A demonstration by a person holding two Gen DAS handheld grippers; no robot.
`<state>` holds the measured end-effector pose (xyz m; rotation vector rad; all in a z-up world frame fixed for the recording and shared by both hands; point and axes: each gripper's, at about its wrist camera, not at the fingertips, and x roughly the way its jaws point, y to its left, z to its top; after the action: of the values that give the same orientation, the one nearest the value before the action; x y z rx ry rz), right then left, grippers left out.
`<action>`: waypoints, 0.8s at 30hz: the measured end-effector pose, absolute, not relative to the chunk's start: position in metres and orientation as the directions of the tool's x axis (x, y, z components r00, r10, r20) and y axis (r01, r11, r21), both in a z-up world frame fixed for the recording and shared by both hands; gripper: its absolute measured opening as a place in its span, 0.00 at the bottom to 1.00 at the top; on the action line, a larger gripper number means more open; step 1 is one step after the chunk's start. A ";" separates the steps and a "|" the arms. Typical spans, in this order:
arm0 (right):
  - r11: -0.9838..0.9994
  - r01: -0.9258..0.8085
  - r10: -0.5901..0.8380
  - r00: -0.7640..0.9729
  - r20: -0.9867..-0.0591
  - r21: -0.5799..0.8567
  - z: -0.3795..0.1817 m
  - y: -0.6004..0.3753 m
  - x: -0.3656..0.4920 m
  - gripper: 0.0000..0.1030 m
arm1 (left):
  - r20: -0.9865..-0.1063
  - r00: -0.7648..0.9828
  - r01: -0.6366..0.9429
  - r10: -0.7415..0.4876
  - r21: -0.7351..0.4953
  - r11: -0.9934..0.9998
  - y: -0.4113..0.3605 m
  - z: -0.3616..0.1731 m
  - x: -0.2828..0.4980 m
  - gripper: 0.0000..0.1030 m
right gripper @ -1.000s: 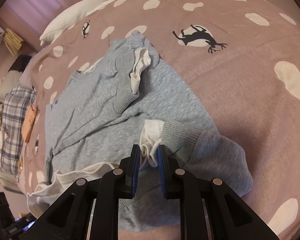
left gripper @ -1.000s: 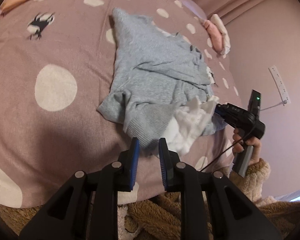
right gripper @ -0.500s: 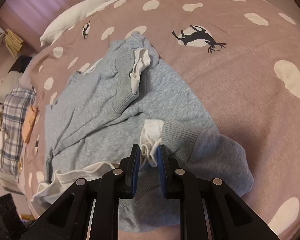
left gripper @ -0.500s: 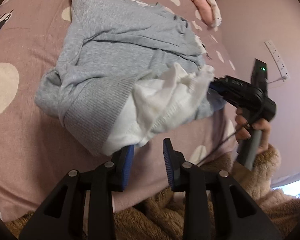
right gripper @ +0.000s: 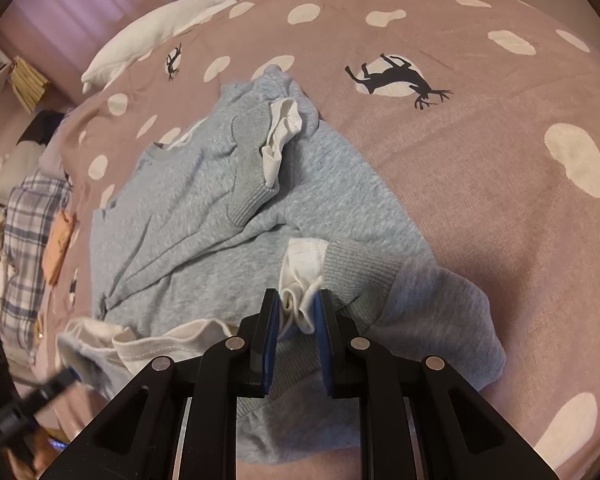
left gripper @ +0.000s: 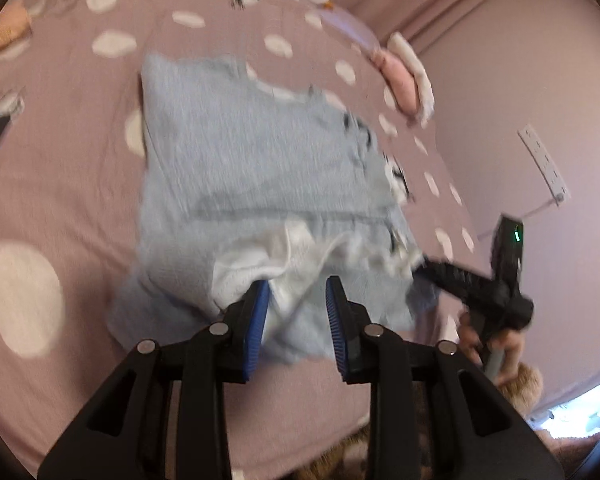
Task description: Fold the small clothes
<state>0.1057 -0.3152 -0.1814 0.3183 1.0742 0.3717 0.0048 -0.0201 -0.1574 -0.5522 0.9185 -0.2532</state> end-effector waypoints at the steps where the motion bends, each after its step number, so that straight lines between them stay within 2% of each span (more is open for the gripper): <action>1: 0.896 -0.140 0.439 0.429 -0.789 0.422 -0.180 -0.315 0.104 0.17 | -0.672 0.614 -0.022 -0.414 -0.538 0.842 -0.017 -0.154 0.007 0.29; 18: 0.916 -0.072 0.369 0.537 -0.758 0.395 -0.150 -0.354 0.096 0.18 | -0.655 0.672 -0.091 -0.347 -0.538 0.838 0.015 -0.160 0.051 0.29; 19: 0.916 -0.076 0.371 0.536 -0.758 0.394 -0.149 -0.356 0.095 0.21 | -0.666 0.668 -0.124 -0.332 -0.540 0.833 0.020 -0.163 0.055 0.29; 21: 0.918 -0.079 0.369 0.530 -0.763 0.388 -0.149 -0.360 0.094 0.51 | -0.689 0.644 -0.176 -0.333 -0.557 0.812 0.030 -0.166 0.060 0.29; 22: 0.918 -0.085 0.371 0.526 -0.765 0.387 -0.149 -0.361 0.093 0.57 | -0.696 0.642 -0.199 -0.321 -0.555 0.808 0.035 -0.165 0.060 0.29; 24: 0.920 -0.124 0.381 0.506 -0.774 0.372 -0.151 -0.361 0.092 0.58 | -0.695 0.660 -0.211 -0.287 -0.538 0.816 0.043 -0.157 0.053 0.30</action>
<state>0.0918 -0.3609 -0.1514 0.2850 0.9978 0.3095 0.0529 0.0428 -0.1571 -0.6343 0.8649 -0.0469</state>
